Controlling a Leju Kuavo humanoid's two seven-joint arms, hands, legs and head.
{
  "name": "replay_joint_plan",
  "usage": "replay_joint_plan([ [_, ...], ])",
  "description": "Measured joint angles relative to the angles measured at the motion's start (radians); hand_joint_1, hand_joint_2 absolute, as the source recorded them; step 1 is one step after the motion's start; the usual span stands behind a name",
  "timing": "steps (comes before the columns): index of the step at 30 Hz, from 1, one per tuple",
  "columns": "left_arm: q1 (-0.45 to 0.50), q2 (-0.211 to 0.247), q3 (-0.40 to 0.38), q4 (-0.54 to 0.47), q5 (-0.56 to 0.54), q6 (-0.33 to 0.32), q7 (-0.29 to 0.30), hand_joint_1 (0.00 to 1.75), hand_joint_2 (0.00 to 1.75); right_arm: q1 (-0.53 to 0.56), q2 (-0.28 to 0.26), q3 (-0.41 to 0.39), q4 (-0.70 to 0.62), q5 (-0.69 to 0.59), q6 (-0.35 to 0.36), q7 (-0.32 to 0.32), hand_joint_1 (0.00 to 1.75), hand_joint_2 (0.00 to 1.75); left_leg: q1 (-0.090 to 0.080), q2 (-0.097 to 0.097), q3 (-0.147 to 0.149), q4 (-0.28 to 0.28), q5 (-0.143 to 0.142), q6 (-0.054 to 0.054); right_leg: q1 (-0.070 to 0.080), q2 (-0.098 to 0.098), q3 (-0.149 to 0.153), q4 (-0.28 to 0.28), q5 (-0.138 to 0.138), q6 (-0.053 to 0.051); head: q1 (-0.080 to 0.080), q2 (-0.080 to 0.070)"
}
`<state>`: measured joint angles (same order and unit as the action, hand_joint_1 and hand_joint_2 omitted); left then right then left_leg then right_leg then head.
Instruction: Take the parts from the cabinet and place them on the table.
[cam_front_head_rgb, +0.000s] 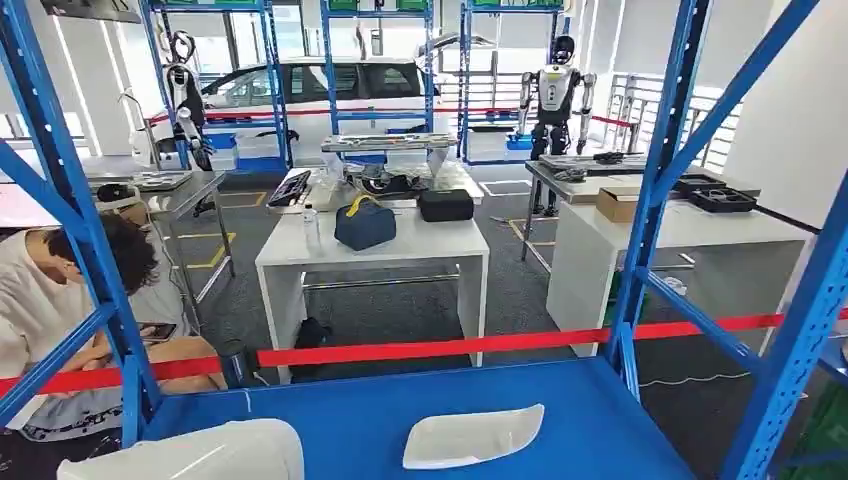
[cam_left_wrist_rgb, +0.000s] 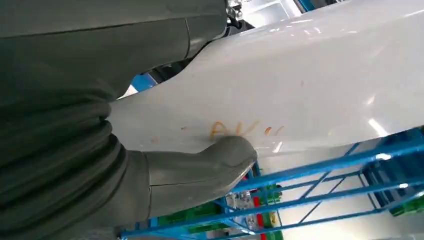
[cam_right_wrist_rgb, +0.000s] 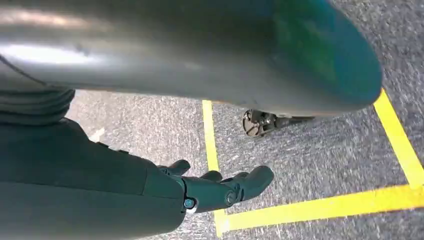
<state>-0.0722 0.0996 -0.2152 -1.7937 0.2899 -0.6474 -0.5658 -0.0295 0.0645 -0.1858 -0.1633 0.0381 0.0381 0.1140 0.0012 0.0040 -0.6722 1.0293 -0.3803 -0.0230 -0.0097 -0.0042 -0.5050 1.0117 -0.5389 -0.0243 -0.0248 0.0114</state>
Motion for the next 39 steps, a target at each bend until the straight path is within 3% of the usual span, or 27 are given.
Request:
replay_joint_plan([
  [1, 0.0, 0.001, 0.0, 0.001, 0.0, 0.002, 0.001, 1.75, 1.75, -0.002, -0.001, -0.003, 0.0, -0.002, -0.004, 0.0, 0.0, 0.0, -0.001, -0.004, -0.016, 0.025, -0.055, -0.007, 0.0, 0.0, -0.012, -0.003, 0.014, -0.007, -0.003, 0.0],
  [3, 0.0, 0.001, -0.002, 0.003, 0.0, 0.007, 0.005, 1.75, 1.75, -0.001, -0.002, -0.005, 0.0, -0.002, 0.005, -0.003, 0.0, 0.0, 0.007, -0.004, -0.039, 0.148, -0.182, -0.021, -0.002, -0.002, -0.04, -0.003, 0.039, -0.009, -0.004, 0.0],
  [4, 0.001, 0.001, -0.004, 0.006, -0.002, 0.009, 0.008, 1.75, 1.75, 0.0, -0.002, -0.006, 0.0, -0.002, 0.014, -0.013, 0.0, 0.0, 0.009, -0.004, -0.047, 0.216, -0.218, -0.025, -0.002, -0.002, -0.055, -0.002, 0.05, -0.007, -0.005, 0.0],
  [5, 0.001, 0.002, -0.006, 0.011, -0.006, 0.009, 0.007, 1.75, 1.75, 0.0, -0.002, -0.008, 0.0, -0.006, 0.018, -0.024, 0.0, 0.0, 0.011, -0.004, -0.048, 0.275, -0.226, -0.029, -0.002, -0.004, -0.073, 0.0, 0.063, -0.005, -0.006, 0.0],
  [7, 0.001, 0.003, -0.007, 0.02, -0.01, 0.009, 0.007, 1.75, 1.75, 0.0, -0.001, -0.015, 0.0, -0.011, 0.016, -0.034, 0.0, 0.0, 0.017, -0.003, -0.001, 0.269, -0.159, -0.033, -0.004, -0.006, -0.104, 0.006, 0.087, 0.002, -0.006, 0.0],
  [9, -0.003, 0.004, -0.01, 0.025, -0.014, 0.009, 0.008, 1.75, 1.75, -0.001, 0.0, -0.017, 0.0, -0.009, 0.012, -0.028, 0.0, 0.0, 0.022, -0.004, 0.112, 0.132, -0.113, -0.037, -0.01, -0.006, -0.134, 0.018, 0.104, 0.013, -0.005, 0.0],
  [10, -0.007, 0.004, -0.014, 0.026, -0.017, 0.01, 0.011, 1.75, 1.75, -0.001, 0.0, -0.018, 0.0, -0.006, 0.012, -0.026, 0.0, 0.0, 0.023, -0.008, 0.17, 0.038, -0.162, -0.042, -0.009, -0.006, -0.143, 0.025, 0.111, 0.022, -0.006, 0.0],
  [11, -0.012, 0.001, -0.019, 0.027, -0.019, 0.013, 0.016, 1.75, 1.75, -0.001, 0.001, -0.018, 0.0, -0.001, 0.015, -0.026, 0.0, 0.0, 0.012, -0.015, 0.211, -0.022, -0.185, -0.026, -0.008, -0.004, -0.149, 0.027, 0.119, 0.03, -0.007, 0.0],
  [15, -0.016, -0.005, -0.027, 0.03, -0.021, 0.018, 0.025, 1.75, 1.75, 0.002, 0.005, -0.02, 0.0, -0.011, 0.003, -0.033, 0.0, 0.0, 0.008, -0.003, 0.171, -0.019, -0.153, 0.027, -0.016, 0.0, -0.155, 0.014, 0.151, 0.056, -0.007, 0.0],
  [16, -0.016, -0.008, -0.031, 0.03, -0.021, 0.018, 0.026, 1.75, 1.75, 0.004, 0.005, -0.022, 0.0, -0.013, 0.002, -0.032, 0.0, 0.0, 0.006, 0.001, 0.16, -0.019, -0.143, 0.038, -0.017, 0.0, -0.166, 0.037, 0.107, 0.058, -0.006, 0.0],
  [18, -0.016, -0.013, -0.033, 0.03, -0.021, 0.018, 0.027, 1.75, 1.75, 0.004, 0.009, -0.024, 0.0, -0.019, -0.002, -0.032, 0.0, 0.0, 0.002, 0.001, 0.129, -0.019, -0.117, 0.049, -0.013, 0.001, -0.203, 0.166, -0.037, 0.057, -0.005, 0.0],
  [19, -0.016, -0.014, -0.035, 0.031, -0.022, 0.018, 0.027, 1.75, 1.75, 0.003, 0.009, -0.024, 0.0, -0.022, -0.007, -0.03, 0.0, 0.0, -0.002, 0.002, 0.12, -0.017, -0.105, 0.051, -0.01, 0.002, -0.217, 0.238, -0.082, 0.056, -0.004, 0.0],
  [20, -0.015, -0.015, -0.038, 0.031, -0.022, 0.018, 0.028, 1.75, 1.75, 0.001, 0.009, -0.027, 0.0, -0.027, -0.011, -0.029, 0.0, 0.0, -0.006, 0.002, 0.099, -0.015, -0.091, 0.053, -0.006, 0.002, -0.222, 0.3, -0.098, 0.052, -0.003, 0.0],
  [22, -0.014, -0.019, -0.043, 0.033, -0.026, 0.016, 0.03, 1.75, 1.75, 0.0, 0.009, -0.032, 0.0, -0.024, -0.01, -0.011, 0.0, 0.0, -0.012, 0.002, 0.065, -0.01, -0.068, 0.054, 0.003, 0.003, -0.185, 0.316, -0.042, 0.041, -0.003, 0.0],
  [24, -0.014, -0.025, -0.054, 0.035, -0.033, 0.009, 0.031, 1.75, 1.75, 0.0, 0.009, -0.034, 0.0, -0.02, -0.012, 0.0, 0.0, 0.0, -0.016, 0.003, 0.036, -0.001, -0.049, 0.052, 0.016, 0.003, -0.071, 0.184, 0.023, 0.023, -0.003, 0.0],
  [25, -0.014, -0.03, -0.063, 0.035, -0.05, 0.008, 0.031, 1.75, 1.75, -0.002, 0.008, -0.035, 0.0, -0.02, -0.015, 0.005, 0.0, 0.0, -0.016, 0.003, 0.029, 0.003, -0.041, 0.051, 0.023, 0.004, 0.0, 0.089, 0.003, 0.011, -0.003, 0.0],
  [26, -0.012, -0.032, -0.07, 0.035, -0.077, 0.008, 0.03, 1.75, 1.75, -0.003, 0.006, -0.037, 0.0, -0.02, -0.019, 0.008, 0.0, 0.0, -0.023, 0.003, 0.023, 0.006, -0.034, 0.046, 0.027, 0.003, 0.047, 0.004, -0.03, 0.002, -0.003, 0.0],
  [27, -0.01, -0.032, -0.08, 0.035, -0.105, 0.007, 0.024, 1.75, 1.75, -0.005, 0.006, -0.037, 0.0, -0.019, -0.022, 0.01, 0.0, 0.0, -0.021, 0.005, 0.023, 0.002, -0.024, 0.041, 0.026, 0.003, 0.048, -0.003, -0.035, 0.005, -0.004, 0.0],
  [29, -0.001, -0.032, -0.106, 0.036, -0.168, 0.006, 0.0, 1.75, 1.75, -0.004, 0.003, -0.038, 0.0, -0.015, -0.026, 0.027, 0.0, 0.0, -0.016, 0.007, 0.023, -0.007, -0.002, 0.031, 0.03, 0.004, 0.033, -0.008, -0.02, -0.005, -0.003, 0.0],
  [30, 0.002, -0.031, -0.122, 0.036, -0.201, 0.006, -0.02, 1.75, 1.75, -0.001, 0.002, -0.038, 0.0, -0.013, -0.029, 0.035, 0.0, 0.0, -0.022, 0.005, 0.019, -0.009, 0.008, 0.024, 0.022, 0.002, 0.026, -0.021, -0.001, -0.009, -0.004, 0.0],
  [31, 0.004, -0.028, -0.134, 0.039, -0.219, 0.006, -0.038, 1.75, 1.75, -0.002, 0.002, -0.038, 0.0, -0.01, -0.028, 0.037, 0.0, 0.0, -0.017, -0.001, 0.009, 0.005, -0.026, 0.018, 0.019, -0.005, 0.017, -0.022, 0.013, -0.015, -0.003, 0.0],
  [32, 0.002, -0.026, -0.146, 0.04, -0.232, 0.006, -0.054, 1.75, 1.75, -0.003, -0.001, -0.038, 0.0, -0.008, -0.028, 0.037, 0.0, 0.0, -0.014, -0.002, -0.005, 0.044, -0.089, 0.01, 0.016, -0.005, 0.004, -0.023, 0.025, -0.021, -0.005, 0.0],
  [34, 0.0, -0.018, -0.164, 0.047, -0.239, 0.01, -0.07, 1.75, 1.75, -0.001, -0.004, -0.038, 0.0, -0.008, -0.023, 0.03, 0.0, 0.0, -0.003, -0.003, -0.031, 0.182, -0.204, -0.004, 0.015, -0.006, -0.028, -0.02, 0.05, -0.021, -0.005, 0.0],
  [35, 0.0, -0.016, -0.167, 0.053, -0.239, 0.014, -0.076, 1.75, 1.75, -0.001, -0.005, -0.038, 0.0, -0.008, -0.023, 0.024, 0.0, 0.0, 0.001, -0.003, -0.04, 0.251, -0.228, -0.009, 0.013, -0.006, -0.048, -0.016, 0.063, -0.018, -0.005, 0.0],
  [36, -0.002, -0.013, -0.167, 0.06, -0.238, 0.02, -0.081, 1.75, 1.75, 0.0, -0.005, -0.038, 0.0, -0.008, -0.023, 0.021, 0.0, 0.0, 0.005, -0.002, -0.037, 0.291, -0.217, -0.014, 0.011, -0.007, -0.069, -0.011, 0.076, -0.015, -0.005, 0.0],
  [37, -0.006, -0.011, -0.167, 0.067, -0.238, 0.022, -0.084, 1.75, 1.75, 0.0, -0.005, -0.038, 0.0, -0.008, -0.023, 0.022, 0.0, 0.0, 0.008, -0.003, -0.016, 0.29, -0.18, -0.018, 0.009, -0.009, -0.088, -0.005, 0.088, -0.011, -0.005, 0.0],
  [39, -0.012, -0.008, -0.168, 0.073, -0.237, 0.025, -0.084, 1.75, 1.75, 0.0, -0.006, -0.038, 0.0, -0.008, -0.023, 0.022, 0.0, 0.0, 0.015, -0.002, 0.076, 0.189, -0.115, -0.023, 0.003, -0.009, -0.128, 0.01, 0.109, -0.001, -0.005, 0.0],
])
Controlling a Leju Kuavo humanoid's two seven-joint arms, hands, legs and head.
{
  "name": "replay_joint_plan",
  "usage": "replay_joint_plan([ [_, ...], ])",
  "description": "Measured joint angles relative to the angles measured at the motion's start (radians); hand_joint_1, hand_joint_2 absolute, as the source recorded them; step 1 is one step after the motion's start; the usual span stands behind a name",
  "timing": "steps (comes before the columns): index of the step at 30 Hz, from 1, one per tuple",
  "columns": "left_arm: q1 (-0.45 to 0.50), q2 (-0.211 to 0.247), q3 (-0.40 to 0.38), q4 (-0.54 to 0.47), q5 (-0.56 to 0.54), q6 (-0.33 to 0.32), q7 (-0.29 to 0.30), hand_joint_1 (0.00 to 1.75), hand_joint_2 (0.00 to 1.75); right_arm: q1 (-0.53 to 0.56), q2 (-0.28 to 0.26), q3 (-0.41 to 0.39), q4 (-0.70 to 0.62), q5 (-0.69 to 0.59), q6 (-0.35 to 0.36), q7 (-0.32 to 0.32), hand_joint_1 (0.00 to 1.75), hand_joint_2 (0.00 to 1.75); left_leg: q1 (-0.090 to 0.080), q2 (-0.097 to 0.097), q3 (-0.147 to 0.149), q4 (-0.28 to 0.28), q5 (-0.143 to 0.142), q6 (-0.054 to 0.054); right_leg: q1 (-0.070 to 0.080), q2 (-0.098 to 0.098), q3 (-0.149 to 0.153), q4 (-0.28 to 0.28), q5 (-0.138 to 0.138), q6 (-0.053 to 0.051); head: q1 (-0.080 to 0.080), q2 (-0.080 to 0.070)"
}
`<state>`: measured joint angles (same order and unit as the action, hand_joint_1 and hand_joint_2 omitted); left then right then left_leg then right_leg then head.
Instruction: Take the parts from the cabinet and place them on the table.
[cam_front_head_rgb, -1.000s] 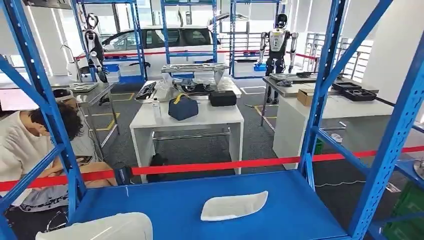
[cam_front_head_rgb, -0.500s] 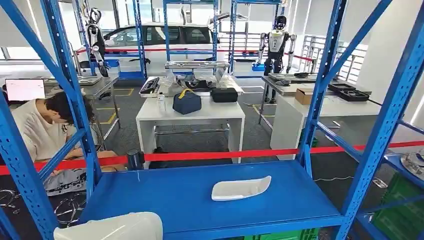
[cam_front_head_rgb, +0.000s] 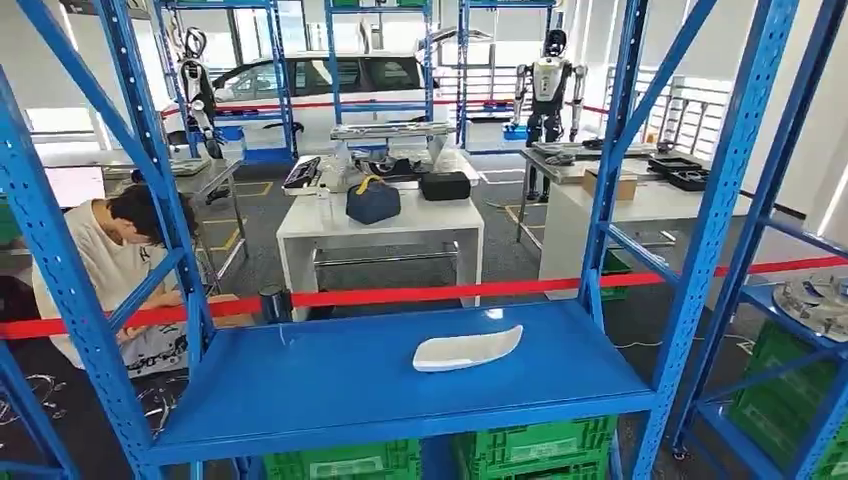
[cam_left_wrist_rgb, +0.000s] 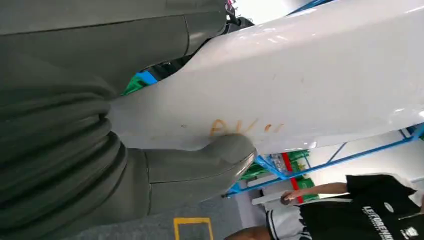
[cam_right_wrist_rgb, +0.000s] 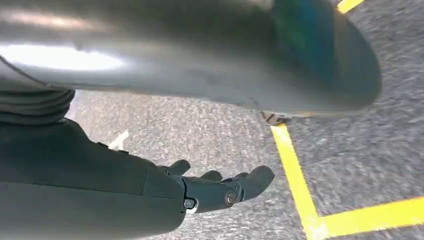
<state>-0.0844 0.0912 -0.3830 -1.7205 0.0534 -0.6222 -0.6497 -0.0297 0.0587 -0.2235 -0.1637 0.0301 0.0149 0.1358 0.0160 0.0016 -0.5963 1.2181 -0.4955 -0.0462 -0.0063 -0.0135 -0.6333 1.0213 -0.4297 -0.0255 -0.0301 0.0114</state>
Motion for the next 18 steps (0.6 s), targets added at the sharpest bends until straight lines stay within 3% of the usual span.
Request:
replay_joint_plan([
  [1, -0.005, 0.0, 0.0, 0.002, 0.0, 0.001, 0.0, 1.75, 1.75, -0.001, 0.0, 0.0, 0.0, 0.0, 0.0, 0.0, 0.0, 0.0, 0.004, -0.001, 0.076, -0.1, -0.013, -0.003, -0.002, 0.0, -0.016, 0.01, 0.01, 0.007, 0.0, 0.0],
  [2, -0.011, 0.0, -0.001, 0.002, 0.0, 0.001, 0.0, 1.75, 1.75, 0.0, -0.003, 0.0, 0.0, 0.0, 0.0, 0.0, 0.0, 0.0, -0.002, -0.004, 0.134, -0.182, -0.065, -0.005, -0.001, 0.002, -0.026, 0.014, 0.017, 0.014, 0.0, 0.0],
  [3, -0.011, 0.0, -0.002, 0.003, 0.002, 0.002, -0.004, 1.75, 1.75, 0.0, -0.002, 0.0, 0.0, 0.0, 0.0, 0.0, 0.0, 0.0, -0.008, -0.007, 0.136, -0.2, -0.071, 0.015, -0.001, 0.002, -0.026, 0.014, 0.026, 0.021, 0.002, 0.0],
  [4, -0.014, 0.002, -0.002, 0.005, 0.003, 0.002, -0.004, 1.75, 1.75, 0.0, -0.002, 0.0, 0.0, 0.0, 0.0, 0.0, 0.0, 0.0, -0.009, -0.005, 0.122, -0.208, -0.067, 0.022, 0.0, 0.001, -0.027, 0.012, 0.037, 0.027, 0.001, 0.0],
  [6, -0.016, 0.002, -0.003, 0.011, 0.011, 0.002, -0.009, 1.75, 1.75, 0.004, -0.002, 0.0, 0.0, 0.0, 0.001, -0.003, 0.0, 0.0, -0.015, -0.003, 0.107, -0.206, -0.049, 0.046, -0.006, 0.002, -0.032, 0.0, 0.059, 0.043, 0.001, 0.0],
  [7, -0.023, 0.002, -0.003, 0.015, 0.016, 0.002, -0.01, 1.75, 1.75, 0.008, -0.002, -0.001, 0.0, 0.0, 0.001, -0.006, 0.0, 0.0, -0.011, 0.003, 0.094, -0.208, -0.034, 0.059, -0.01, 0.005, -0.039, 0.011, 0.04, 0.049, 0.001, -0.001],
  [8, -0.027, 0.002, -0.003, 0.017, 0.019, 0.002, -0.01, 1.75, 1.75, 0.009, -0.002, -0.001, 0.0, 0.0, 0.001, -0.009, 0.0, 0.0, -0.011, 0.004, 0.079, -0.208, -0.021, 0.067, -0.01, 0.007, -0.055, 0.043, -0.023, 0.052, 0.003, -0.001],
  [10, -0.033, 0.001, -0.004, 0.017, 0.021, -0.001, -0.008, 1.75, 1.75, 0.009, 0.0, -0.001, 0.0, -0.002, 0.002, -0.016, 0.0, 0.0, -0.013, 0.004, 0.047, -0.207, 0.006, 0.074, -0.009, 0.009, -0.085, 0.169, -0.158, 0.055, 0.004, -0.001],
  [11, -0.037, 0.0, -0.004, 0.018, 0.021, -0.001, -0.005, 1.75, 1.75, 0.007, 0.0, -0.001, 0.0, -0.002, 0.001, -0.018, 0.0, 0.0, -0.016, 0.004, 0.034, -0.206, 0.021, 0.075, -0.008, 0.009, -0.093, 0.238, -0.196, 0.054, 0.005, 0.0],
  [12, -0.042, -0.002, -0.004, 0.019, 0.022, -0.001, 0.003, 1.75, 1.75, 0.006, 0.0, -0.002, 0.0, -0.003, 0.0, -0.017, 0.0, 0.0, -0.018, 0.005, 0.014, -0.204, 0.036, 0.076, -0.007, 0.01, -0.093, 0.287, -0.197, 0.053, 0.004, -0.001],
  [13, -0.047, -0.005, -0.004, 0.021, 0.023, -0.001, 0.01, 1.75, 1.75, 0.005, 0.0, -0.003, 0.0, -0.004, -0.001, -0.017, 0.0, 0.0, -0.019, 0.004, -0.007, -0.201, 0.05, 0.074, -0.006, 0.011, -0.078, 0.308, -0.164, 0.05, 0.005, -0.001],
  [14, -0.052, -0.008, -0.004, 0.024, 0.026, -0.001, 0.013, 1.75, 1.75, 0.005, 0.0, -0.004, 0.0, -0.007, -0.002, -0.017, 0.0, 0.0, -0.019, 0.004, -0.027, -0.196, 0.062, 0.073, -0.003, 0.012, -0.045, 0.288, -0.121, 0.047, 0.005, -0.001],
  [15, -0.057, -0.011, -0.004, 0.026, 0.027, -0.001, 0.015, 1.75, 1.75, 0.005, 0.0, -0.004, 0.0, -0.009, -0.002, -0.017, 0.0, 0.0, -0.019, 0.004, -0.044, -0.192, 0.072, 0.07, -0.001, 0.012, 0.009, 0.231, -0.087, 0.043, 0.006, -0.001],
  [16, -0.062, -0.013, -0.004, 0.026, 0.027, -0.001, 0.016, 1.75, 1.75, 0.003, 0.0, -0.004, 0.0, -0.01, -0.002, -0.017, 0.0, 0.0, -0.019, 0.004, -0.058, -0.188, 0.083, 0.067, 0.002, 0.012, 0.079, 0.143, -0.081, 0.038, 0.005, -0.001],
  [17, -0.068, -0.015, -0.004, 0.027, 0.028, -0.001, 0.016, 1.75, 1.75, -0.001, 0.0, -0.005, 0.0, -0.011, -0.002, -0.017, 0.0, 0.0, -0.02, 0.005, -0.066, -0.183, 0.092, 0.063, 0.004, 0.013, 0.143, 0.05, -0.125, 0.031, 0.006, 0.0],
  [18, -0.074, -0.016, -0.004, 0.029, 0.03, -0.001, 0.018, 1.75, 1.75, -0.003, 0.0, -0.005, 0.0, -0.012, -0.002, -0.017, 0.0, 0.0, -0.023, 0.005, -0.072, -0.182, 0.101, 0.056, 0.009, 0.013, 0.178, -0.023, -0.15, 0.026, 0.005, 0.0],
])
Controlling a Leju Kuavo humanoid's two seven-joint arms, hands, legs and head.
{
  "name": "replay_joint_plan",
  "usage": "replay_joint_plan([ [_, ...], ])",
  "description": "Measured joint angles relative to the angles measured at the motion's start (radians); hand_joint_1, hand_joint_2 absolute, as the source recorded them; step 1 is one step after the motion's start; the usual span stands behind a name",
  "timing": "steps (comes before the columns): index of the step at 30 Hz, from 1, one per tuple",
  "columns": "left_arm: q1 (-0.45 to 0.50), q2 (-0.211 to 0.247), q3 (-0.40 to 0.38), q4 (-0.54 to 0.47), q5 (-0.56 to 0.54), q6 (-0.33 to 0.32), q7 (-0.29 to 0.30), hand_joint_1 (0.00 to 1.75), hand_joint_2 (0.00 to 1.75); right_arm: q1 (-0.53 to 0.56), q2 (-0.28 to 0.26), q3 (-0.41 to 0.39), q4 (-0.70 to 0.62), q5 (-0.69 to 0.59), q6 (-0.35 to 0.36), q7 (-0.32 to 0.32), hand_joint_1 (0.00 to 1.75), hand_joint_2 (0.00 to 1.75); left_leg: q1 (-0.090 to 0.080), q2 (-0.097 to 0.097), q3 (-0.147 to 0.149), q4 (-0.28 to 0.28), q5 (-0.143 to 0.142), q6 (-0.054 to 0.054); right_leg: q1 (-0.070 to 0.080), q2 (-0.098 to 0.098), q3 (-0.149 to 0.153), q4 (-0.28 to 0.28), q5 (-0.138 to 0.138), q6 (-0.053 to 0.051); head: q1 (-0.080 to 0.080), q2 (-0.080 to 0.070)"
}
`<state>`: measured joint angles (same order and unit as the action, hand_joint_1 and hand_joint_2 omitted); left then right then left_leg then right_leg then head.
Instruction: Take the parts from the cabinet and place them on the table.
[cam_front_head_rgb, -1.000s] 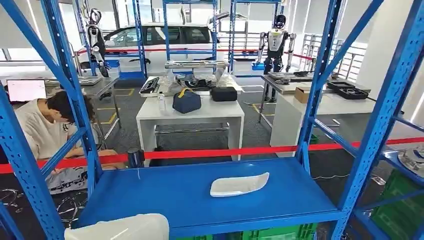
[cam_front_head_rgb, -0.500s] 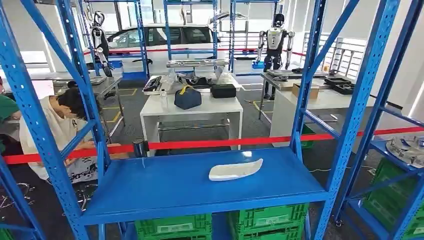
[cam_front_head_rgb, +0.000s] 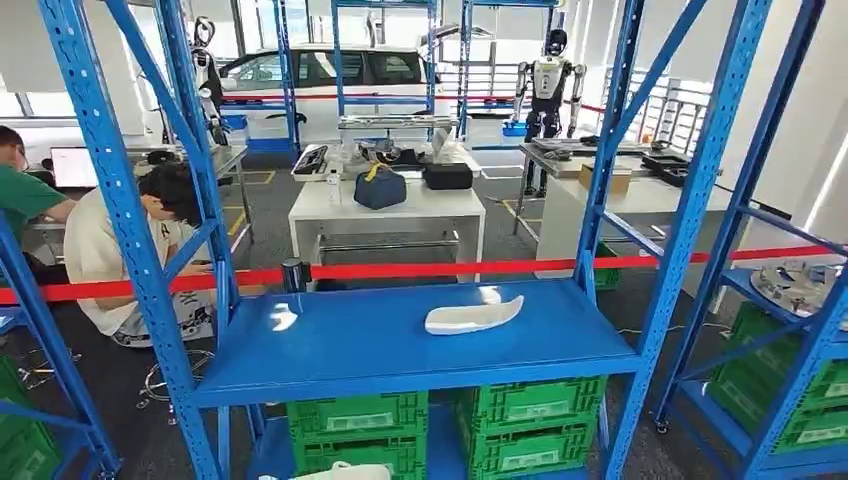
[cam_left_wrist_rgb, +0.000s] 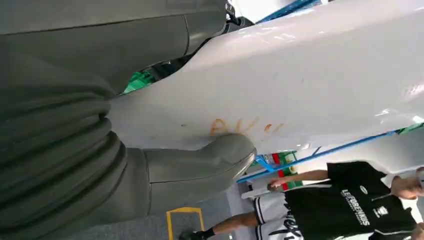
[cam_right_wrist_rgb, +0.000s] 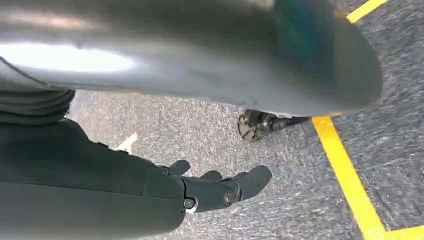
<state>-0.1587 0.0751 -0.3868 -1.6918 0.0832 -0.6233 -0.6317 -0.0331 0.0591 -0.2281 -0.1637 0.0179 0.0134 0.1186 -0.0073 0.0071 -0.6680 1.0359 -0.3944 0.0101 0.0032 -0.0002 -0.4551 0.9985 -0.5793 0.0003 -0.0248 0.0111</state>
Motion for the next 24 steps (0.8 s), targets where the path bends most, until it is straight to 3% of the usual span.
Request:
replay_joint_plan([
  [3, -0.003, 0.0, 0.001, 0.006, 0.007, 0.0, 0.0, 1.75, 1.75, 0.001, 0.003, 0.0, 0.0, 0.001, -0.002, 0.002, 0.0, 0.0, 0.004, 0.003, 0.002, -0.017, 0.032, -0.018, 0.004, 0.0, -0.022, 0.007, 0.022, -0.013, 0.0, 0.0],
  [4, -0.001, 0.003, 0.004, 0.007, 0.009, 0.0, -0.002, 1.75, 1.75, 0.003, 0.007, 0.0, 0.0, 0.004, 0.001, 0.003, 0.0, 0.0, 0.004, 0.001, -0.005, -0.015, 0.036, -0.023, -0.007, -0.007, -0.032, -0.002, 0.04, -0.023, -0.001, 0.0],
  [5, 0.001, 0.005, 0.009, 0.008, 0.01, 0.0, -0.004, 1.75, 1.75, 0.002, 0.007, 0.0, 0.0, 0.009, 0.003, 0.003, 0.0, 0.0, 0.005, -0.004, -0.015, 0.004, -0.01, -0.031, -0.005, -0.01, -0.043, -0.002, 0.052, -0.028, -0.001, 0.0],
  [6, 0.001, 0.006, 0.013, 0.009, 0.01, 0.0, -0.005, 1.75, 1.75, 0.002, 0.007, 0.0, 0.0, 0.013, 0.003, 0.002, 0.0, 0.0, 0.007, -0.005, -0.031, 0.055, -0.084, -0.036, -0.006, -0.012, -0.059, -0.002, 0.064, -0.037, -0.003, 0.0],
  [8, 0.007, 0.009, 0.022, 0.009, 0.01, 0.0, -0.006, 1.75, 1.75, 0.003, 0.007, 0.0, 0.0, 0.018, 0.01, -0.006, 0.0, 0.0, 0.011, -0.005, -0.056, 0.204, -0.194, -0.047, -0.006, -0.012, -0.09, 0.001, 0.088, -0.037, -0.004, 0.0],
  [9, 0.011, 0.01, 0.028, 0.009, 0.01, 0.0, -0.007, 1.75, 1.75, 0.004, 0.007, 0.0, 0.0, 0.019, 0.012, -0.015, 0.0, 0.0, 0.011, -0.005, -0.061, 0.269, -0.208, -0.051, -0.006, -0.013, -0.109, 0.004, 0.101, -0.036, -0.005, 0.0],
  [10, 0.014, 0.011, 0.033, 0.01, 0.01, -0.001, -0.008, 1.75, 1.75, 0.003, 0.007, 0.0, 0.0, 0.02, 0.012, -0.021, 0.0, 0.0, 0.012, -0.005, -0.052, 0.298, -0.184, -0.053, -0.006, -0.014, -0.125, 0.008, 0.114, -0.034, -0.005, 0.0],
  [12, 0.016, 0.011, 0.038, 0.01, 0.01, -0.005, -0.008, 1.75, 1.75, 0.003, 0.007, 0.0, 0.0, 0.021, 0.012, -0.022, 0.0, 0.0, 0.013, -0.005, 0.017, 0.238, -0.112, -0.051, -0.006, -0.017, -0.16, 0.016, 0.135, -0.029, -0.005, 0.0],
  [13, 0.016, 0.011, 0.039, 0.009, 0.01, -0.005, -0.008, 1.75, 1.75, 0.003, 0.007, 0.0, 0.0, 0.021, 0.012, -0.022, 0.0, 0.0, 0.014, -0.005, 0.08, 0.159, -0.097, -0.049, -0.007, -0.017, -0.176, 0.021, 0.144, -0.025, -0.004, 0.0],
  [15, 0.013, 0.011, 0.042, 0.007, 0.01, -0.006, -0.008, 1.75, 1.75, 0.002, 0.007, 0.0, 0.0, 0.021, 0.013, -0.031, 0.0, 0.0, 0.009, -0.007, 0.202, -0.017, -0.157, -0.041, -0.004, -0.017, -0.195, 0.03, 0.159, -0.014, -0.005, 0.001],
  [16, 0.013, 0.011, 0.044, 0.005, 0.011, -0.006, -0.009, 1.75, 1.75, 0.001, 0.007, 0.0, 0.0, 0.021, 0.013, -0.04, 0.0, 0.0, 0.004, -0.009, 0.203, -0.032, -0.164, -0.029, -0.005, -0.017, -0.198, 0.027, 0.173, -0.009, -0.004, 0.001],
  [18, 0.013, 0.011, 0.047, 0.006, 0.012, -0.007, -0.009, 1.75, 1.75, 0.002, 0.007, 0.0, 0.0, 0.021, 0.013, -0.05, 0.0, 0.0, -0.001, -0.009, 0.184, -0.034, -0.148, -0.015, -0.009, -0.017, -0.201, 0.018, 0.197, 0.001, -0.005, 0.001],
  [19, 0.013, 0.01, 0.048, 0.006, 0.012, -0.008, -0.009, 1.75, 1.75, 0.005, 0.007, 0.0, 0.0, 0.021, 0.012, -0.053, 0.0, 0.0, 0.005, -0.006, 0.175, -0.043, -0.135, -0.002, -0.007, -0.016, -0.206, 0.015, 0.203, 0.008, -0.005, 0.001],
  [20, 0.011, 0.01, 0.049, 0.006, 0.012, -0.008, -0.009, 1.75, 1.75, 0.005, 0.005, 0.0, 0.0, 0.021, 0.012, -0.056, 0.0, 0.0, 0.007, -0.001, 0.176, -0.043, -0.123, 0.006, -0.011, -0.012, -0.214, 0.03, 0.17, 0.014, -0.005, 0.001],
  [21, 0.011, 0.009, 0.05, 0.006, 0.012, -0.008, -0.007, 1.75, 1.75, 0.005, 0.006, 0.0, 0.0, 0.021, 0.012, -0.056, 0.0, 0.0, 0.008, -0.001, 0.162, -0.043, -0.114, 0.017, -0.012, -0.008, -0.229, 0.075, 0.114, 0.017, -0.003, 0.001],
  [22, 0.011, 0.007, 0.051, 0.006, 0.013, -0.008, -0.006, 1.75, 1.75, 0.005, 0.006, 0.0, 0.0, 0.021, 0.013, -0.06, 0.0, 0.0, 0.008, 0.0, 0.143, -0.041, -0.101, 0.019, -0.013, -0.007, -0.253, 0.157, 0.041, 0.02, -0.003, 0.001],
  [23, 0.012, 0.007, 0.051, 0.006, 0.013, -0.008, -0.005, 1.75, 1.75, 0.004, 0.006, 0.0, 0.0, 0.021, 0.013, -0.063, 0.0, 0.0, 0.007, 0.001, 0.127, -0.038, -0.089, 0.02, -0.014, -0.007, -0.271, 0.232, -0.006, 0.023, -0.003, 0.001],
  [24, 0.013, 0.006, 0.051, 0.006, 0.013, -0.008, -0.005, 1.75, 1.75, 0.004, 0.006, 0.0, 0.0, 0.021, 0.013, -0.066, 0.0, 0.0, 0.006, 0.001, 0.109, -0.034, -0.078, 0.02, -0.014, -0.006, -0.282, 0.298, -0.029, 0.025, -0.003, 0.001],
])
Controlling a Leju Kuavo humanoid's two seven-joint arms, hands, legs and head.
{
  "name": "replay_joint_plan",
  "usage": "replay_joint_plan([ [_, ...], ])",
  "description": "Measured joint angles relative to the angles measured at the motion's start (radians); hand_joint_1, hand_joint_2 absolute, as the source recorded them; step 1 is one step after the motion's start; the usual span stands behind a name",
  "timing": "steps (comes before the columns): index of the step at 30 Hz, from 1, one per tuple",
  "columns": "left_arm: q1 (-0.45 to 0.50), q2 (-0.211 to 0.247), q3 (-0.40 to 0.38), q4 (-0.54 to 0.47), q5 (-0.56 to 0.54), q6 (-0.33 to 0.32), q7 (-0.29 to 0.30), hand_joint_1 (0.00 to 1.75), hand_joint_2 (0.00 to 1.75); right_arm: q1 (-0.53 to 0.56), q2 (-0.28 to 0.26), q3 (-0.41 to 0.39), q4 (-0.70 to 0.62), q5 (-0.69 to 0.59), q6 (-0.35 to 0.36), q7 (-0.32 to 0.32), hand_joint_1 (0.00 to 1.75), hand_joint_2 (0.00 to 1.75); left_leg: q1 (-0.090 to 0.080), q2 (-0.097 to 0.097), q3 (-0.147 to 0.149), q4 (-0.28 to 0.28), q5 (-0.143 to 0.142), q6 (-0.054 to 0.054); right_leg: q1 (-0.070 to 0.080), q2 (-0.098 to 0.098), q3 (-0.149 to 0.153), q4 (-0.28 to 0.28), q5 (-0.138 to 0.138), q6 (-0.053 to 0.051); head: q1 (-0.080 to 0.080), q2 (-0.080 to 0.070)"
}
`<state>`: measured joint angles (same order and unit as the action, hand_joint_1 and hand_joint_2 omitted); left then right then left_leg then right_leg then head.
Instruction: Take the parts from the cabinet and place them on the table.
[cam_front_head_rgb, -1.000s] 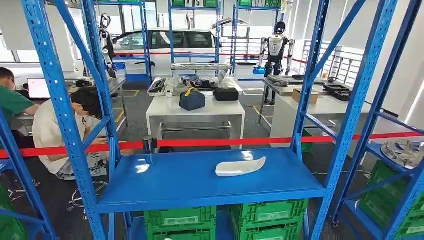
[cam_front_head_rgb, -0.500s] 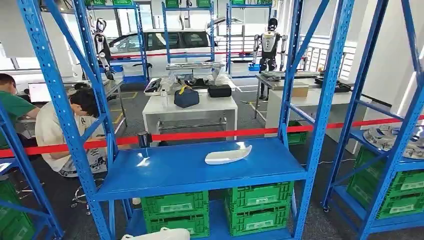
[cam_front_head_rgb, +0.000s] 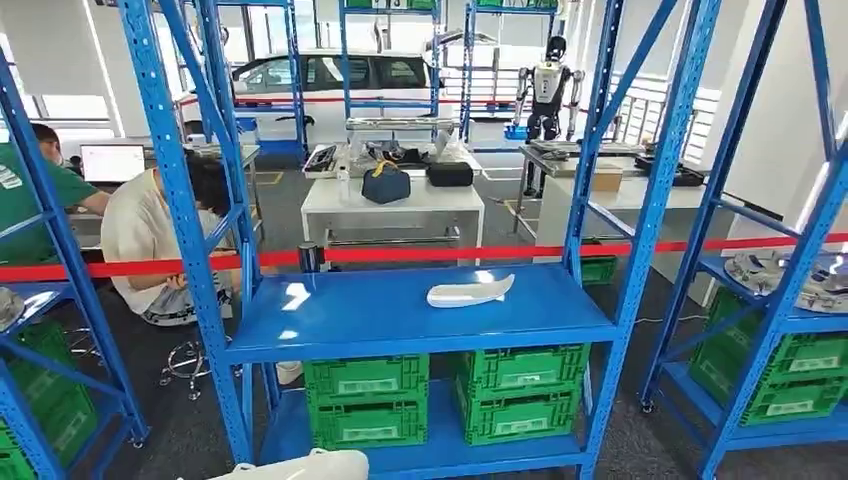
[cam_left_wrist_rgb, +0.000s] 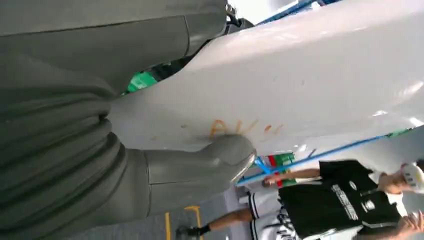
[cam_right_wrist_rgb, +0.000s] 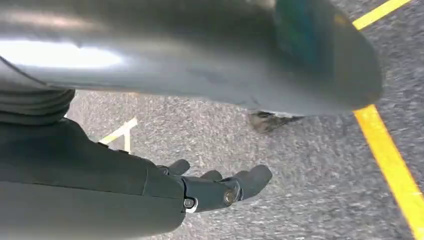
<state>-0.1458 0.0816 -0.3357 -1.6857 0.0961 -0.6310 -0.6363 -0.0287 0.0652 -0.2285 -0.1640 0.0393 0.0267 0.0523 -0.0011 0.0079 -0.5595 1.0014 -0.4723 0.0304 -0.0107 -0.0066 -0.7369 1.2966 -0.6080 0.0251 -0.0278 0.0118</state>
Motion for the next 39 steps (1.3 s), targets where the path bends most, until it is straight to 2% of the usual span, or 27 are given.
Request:
replay_joint_plan([
  [2, 0.004, 0.0, 0.002, 0.0, 0.0, 0.0, 0.002, 1.75, 1.75, 0.0, 0.0, 0.0, 0.0, 0.001, 0.001, 0.0, 0.0, 0.0, 0.001, 0.0, -0.035, 0.008, 0.02, -0.003, -0.001, 0.0, 0.026, 0.024, 0.042, 0.0, 0.0, 0.0],
  [4, 0.011, 0.001, 0.006, 0.0, 0.002, 0.0, 0.001, 1.75, 1.75, 0.0, -0.001, 0.0, 0.0, 0.003, 0.001, 0.001, 0.0, 0.0, 0.003, -0.001, -0.069, 0.02, 0.039, -0.011, -0.001, 0.0, 0.134, -0.109, 0.11, -0.002, 0.0, 0.0],
  [5, 0.013, 0.001, 0.009, -0.001, 0.003, 0.0, 0.0, 1.75, 1.75, -0.002, -0.001, 0.0, 0.0, 0.003, 0.001, 0.001, 0.0, 0.0, 0.003, -0.002, -0.079, 0.026, 0.046, -0.016, -0.002, 0.0, 0.199, -0.199, 0.101, -0.003, 0.0, 0.0],
  [6, 0.015, 0.001, 0.013, -0.004, 0.003, 0.0, -0.001, 1.75, 1.75, -0.004, -0.001, 0.0, 0.0, 0.003, 0.001, 0.002, 0.0, 0.0, -0.001, -0.003, -0.09, 0.03, 0.053, -0.023, 0.004, 0.003, 0.243, -0.279, 0.059, -0.007, 0.0, 0.0],
  [10, 0.022, 0.002, 0.017, -0.005, 0.006, 0.0, -0.003, 1.75, 1.75, -0.001, 0.0, 0.0, 0.0, 0.003, 0.001, 0.023, 0.0, 0.0, -0.002, -0.004, -0.094, 0.019, 0.089, -0.049, 0.004, 0.006, 0.22, -0.288, 0.079, -0.035, -0.006, 0.0],
  [11, 0.026, 0.005, 0.02, -0.006, 0.006, 0.0, -0.005, 1.75, 1.75, -0.003, 0.0, 0.0, 0.0, 0.003, 0.001, 0.03, 0.0, 0.0, 0.004, -0.006, -0.1, 0.03, 0.064, -0.054, 0.001, 0.0, 0.216, -0.29, 0.089, -0.045, -0.006, 0.0],
  [12, 0.027, 0.006, 0.023, -0.006, 0.005, 0.0, -0.004, 1.75, 1.75, -0.004, 0.0, 0.0, 0.0, 0.003, -0.001, 0.041, 0.0, 0.0, 0.004, -0.006, -0.118, 0.069, 0.006, -0.058, 0.001, -0.001, 0.205, -0.29, 0.098, -0.054, -0.01, 0.0],
  [14, 0.028, 0.007, 0.028, -0.007, 0.0, 0.002, -0.004, 1.75, 1.75, -0.004, 0.0, 0.0, 0.0, 0.003, -0.002, 0.052, 0.0, 0.0, 0.005, -0.006, -0.152, 0.21, -0.105, -0.064, 0.004, -0.002, 0.181, -0.289, 0.121, -0.058, -0.011, 0.0],
  [15, 0.031, 0.008, 0.031, -0.008, -0.003, 0.004, -0.004, 1.75, 1.75, -0.004, 0.0, 0.0, 0.0, 0.003, -0.002, 0.053, 0.0, 0.0, 0.005, -0.006, -0.165, 0.286, -0.138, -0.066, 0.005, -0.003, 0.167, -0.288, 0.132, -0.059, -0.011, 0.0],
  [16, 0.036, 0.009, 0.034, -0.008, -0.003, 0.007, -0.004, 1.75, 1.75, -0.004, 0.0, 0.0, 0.0, 0.003, -0.002, 0.053, 0.0, 0.0, 0.005, -0.006, -0.164, 0.333, -0.139, -0.066, 0.007, -0.004, 0.151, -0.286, 0.144, -0.059, -0.011, 0.0],
  [17, 0.04, 0.012, 0.037, -0.008, -0.003, 0.011, -0.005, 1.75, 1.75, -0.004, 0.0, 0.0, 0.0, 0.003, 0.001, 0.052, 0.0, 0.0, 0.005, -0.007, -0.145, 0.333, -0.116, -0.065, 0.008, -0.004, 0.136, -0.284, 0.154, -0.058, -0.011, 0.0],
  [19, 0.04, 0.014, 0.044, -0.009, -0.003, 0.014, -0.008, 1.75, 1.75, -0.004, 0.0, 0.0, 0.0, 0.003, 0.005, 0.049, 0.0, 0.0, 0.004, -0.007, -0.057, 0.23, -0.046, -0.055, 0.011, -0.003, 0.105, -0.281, 0.177, -0.056, -0.016, 0.0],
  [20, 0.04, 0.016, 0.049, -0.012, -0.003, 0.016, -0.01, 1.75, 1.75, -0.005, 0.0, 0.0, 0.0, 0.004, 0.008, 0.048, 0.0, 0.0, 0.003, -0.008, 0.007, 0.145, -0.036, -0.047, 0.012, -0.002, 0.093, -0.281, 0.188, -0.054, -0.016, 0.0],
  [21, 0.04, 0.016, 0.052, -0.016, -0.003, 0.017, -0.01, 1.75, 1.75, -0.005, 0.002, 0.0, 0.0, 0.006, 0.01, 0.048, 0.0, 0.0, 0.0, -0.009, 0.06, 0.076, -0.056, -0.039, 0.01, -0.003, 0.09, -0.279, 0.195, -0.052, -0.018, 0.0],
  [23, 0.04, 0.016, 0.059, -0.022, -0.003, 0.017, -0.011, 1.75, 1.75, -0.004, 0.003, 0.0, 0.0, 0.01, 0.015, 0.045, 0.0, 0.0, -0.006, -0.008, 0.122, -0.026, -0.093, -0.036, 0.013, -0.003, 0.081, -0.279, 0.206, -0.044, -0.017, 0.0],
  [26, 0.044, 0.016, 0.067, -0.026, -0.008, 0.024, -0.009, 1.75, 1.75, -0.004, 0.006, 0.0, 0.0, 0.015, 0.027, 0.032, 0.0, 0.0, -0.018, -0.008, 0.091, -0.027, -0.066, -0.021, 0.005, -0.004, 0.076, -0.295, 0.244, -0.024, -0.014, 0.0],
  [27, 0.047, 0.017, 0.071, -0.025, -0.01, 0.026, -0.009, 1.75, 1.75, -0.001, 0.004, 0.0, 0.0, 0.015, 0.027, 0.03, 0.0, 0.0, -0.005, 0.0, 0.082, -0.035, -0.047, -0.011, 0.001, 0.0, 0.069, -0.289, 0.236, -0.019, -0.017, 0.0],
  [28, 0.048, 0.018, 0.074, -0.025, -0.013, 0.026, -0.007, 1.75, 1.75, 0.0, 0.005, 0.0, 0.0, 0.015, 0.029, 0.029, 0.0, 0.0, -0.004, 0.0, 0.075, -0.036, -0.035, -0.005, 0.004, 0.004, 0.06, -0.265, 0.184, -0.013, -0.013, 0.0],
  [30, 0.05, 0.019, 0.077, -0.027, -0.014, 0.028, -0.008, 1.75, 1.75, 0.001, 0.007, 0.0, 0.0, 0.017, 0.031, 0.03, 0.0, 0.0, -0.003, 0.001, 0.041, -0.03, -0.009, 0.002, -0.002, 0.005, 0.027, -0.128, 0.046, -0.005, -0.011, 0.0],
  [31, 0.053, 0.019, 0.079, -0.028, -0.015, 0.028, -0.008, 1.75, 1.75, 0.0, 0.007, 0.0, 0.0, 0.017, 0.031, 0.029, 0.0, 0.0, -0.003, 0.002, 0.024, -0.028, 0.003, 0.002, -0.003, 0.005, 0.015, -0.056, 0.007, -0.001, -0.01, 0.0],
  [32, 0.055, 0.019, 0.081, -0.028, -0.016, 0.028, -0.008, 1.75, 1.75, -0.001, 0.007, 0.0, 0.0, 0.018, 0.031, 0.029, 0.0, 0.0, -0.003, 0.004, 0.005, -0.024, 0.016, 0.0, -0.004, 0.005, 0.012, 0.0, 0.001, 0.003, -0.01, 0.0],
  [33, 0.057, 0.019, 0.084, -0.028, -0.016, 0.029, -0.008, 1.75, 1.75, -0.001, 0.007, 0.0, 0.0, 0.018, 0.031, 0.029, 0.0, 0.0, -0.001, 0.005, -0.017, -0.018, 0.029, -0.003, -0.006, 0.005, 0.023, 0.024, 0.027, 0.006, -0.009, 0.0],
  [35, 0.058, 0.021, 0.085, -0.028, -0.016, 0.029, -0.008, 1.75, 1.75, 0.0, 0.007, 0.0, 0.0, 0.018, 0.031, 0.029, 0.0, 0.0, 0.005, 0.005, -0.066, 0.001, 0.05, -0.012, -0.009, 0.004, 0.099, -0.042, 0.108, 0.01, -0.008, 0.0],
  [36, 0.058, 0.021, 0.085, -0.028, -0.016, 0.029, -0.008, 1.75, 1.75, -0.002, 0.007, 0.0, 0.0, 0.018, 0.031, 0.029, 0.0, 0.0, 0.009, 0.005, -0.09, 0.015, 0.059, -0.019, -0.012, 0.004, 0.163, -0.118, 0.119, 0.014, -0.006, 0.0],
  [37, 0.058, 0.021, 0.085, -0.031, -0.016, 0.029, -0.008, 1.75, 1.75, -0.006, 0.007, 0.0, 0.0, 0.019, 0.031, 0.029, 0.0, 0.0, 0.008, 0.005, -0.105, 0.03, 0.066, -0.026, -0.014, 0.005, 0.229, -0.21, 0.069, 0.016, -0.005, 0.0],
  [38, 0.06, 0.023, 0.088, -0.036, -0.016, 0.029, -0.008, 1.75, 1.75, -0.008, 0.007, 0.0, -0.001, 0.021, 0.031, 0.029, 0.0, 0.0, 0.007, 0.004, -0.116, 0.039, 0.071, -0.034, -0.004, 0.009, 0.273, -0.288, 0.03, 0.005, -0.002, 0.0],
  [39, 0.06, 0.023, 0.09, -0.037, -0.016, 0.029, -0.008, 1.75, 1.75, -0.009, 0.007, 0.0, -0.001, 0.021, 0.031, 0.031, 0.0, 0.0, 0.006, 0.006, -0.115, 0.036, 0.081, -0.042, -0.003, 0.008, 0.255, -0.284, 0.028, -0.007, -0.004, 0.0],
])
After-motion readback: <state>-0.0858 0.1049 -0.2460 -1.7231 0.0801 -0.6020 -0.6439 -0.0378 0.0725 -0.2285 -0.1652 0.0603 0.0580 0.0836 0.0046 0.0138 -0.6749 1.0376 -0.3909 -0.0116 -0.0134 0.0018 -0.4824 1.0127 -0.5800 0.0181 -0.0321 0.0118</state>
